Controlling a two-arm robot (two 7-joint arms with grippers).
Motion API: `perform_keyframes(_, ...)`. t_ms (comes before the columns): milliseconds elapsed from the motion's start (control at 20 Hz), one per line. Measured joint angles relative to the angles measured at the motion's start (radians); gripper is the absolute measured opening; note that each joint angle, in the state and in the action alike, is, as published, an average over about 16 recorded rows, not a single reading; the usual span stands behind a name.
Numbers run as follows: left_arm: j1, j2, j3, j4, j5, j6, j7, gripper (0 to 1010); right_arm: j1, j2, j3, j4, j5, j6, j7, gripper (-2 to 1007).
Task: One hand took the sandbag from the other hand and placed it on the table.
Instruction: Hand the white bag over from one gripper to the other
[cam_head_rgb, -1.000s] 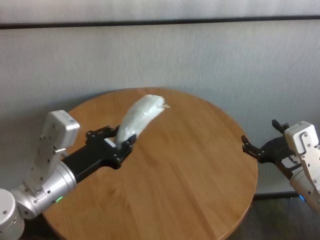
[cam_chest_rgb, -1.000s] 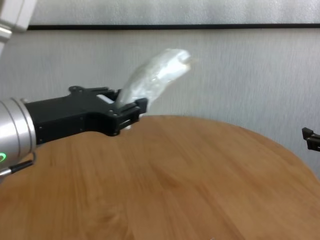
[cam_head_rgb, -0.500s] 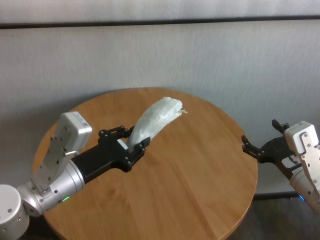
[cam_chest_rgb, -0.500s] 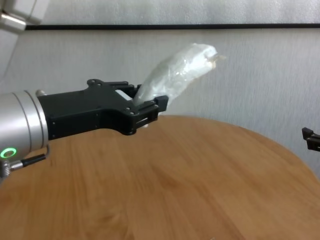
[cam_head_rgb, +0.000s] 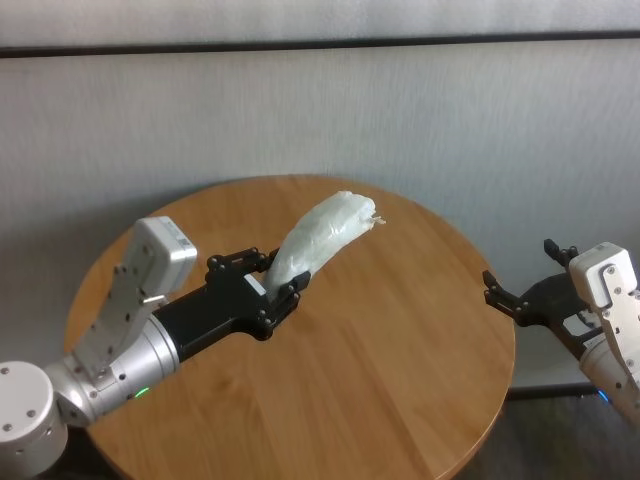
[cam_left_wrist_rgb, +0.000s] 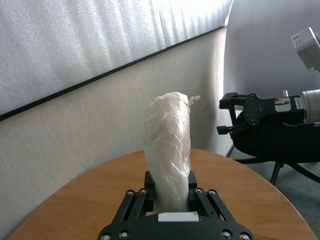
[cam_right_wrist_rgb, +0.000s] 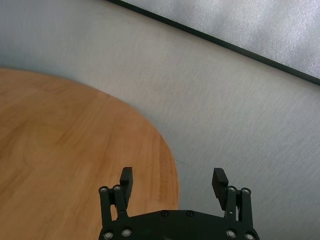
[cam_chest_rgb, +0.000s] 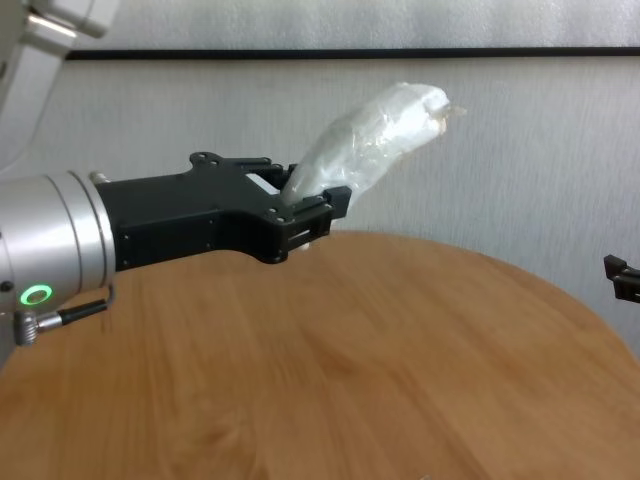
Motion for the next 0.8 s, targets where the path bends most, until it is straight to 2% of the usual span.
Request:
perform_keyframes(400, -0.006, -0.002, 0.005, -0.002, 0.006, 0.017, 0.013, 385, 0.000, 0.000, 0.000, 0.000, 0.000, 0.000, 0.000, 1001)
perform_keyframes(800, -0.005, -0.003, 0.004, -0.002, 0.007, 0.017, 0.012, 385, 0.000, 0.000, 0.000, 0.000, 0.000, 0.000, 0.000, 1001)
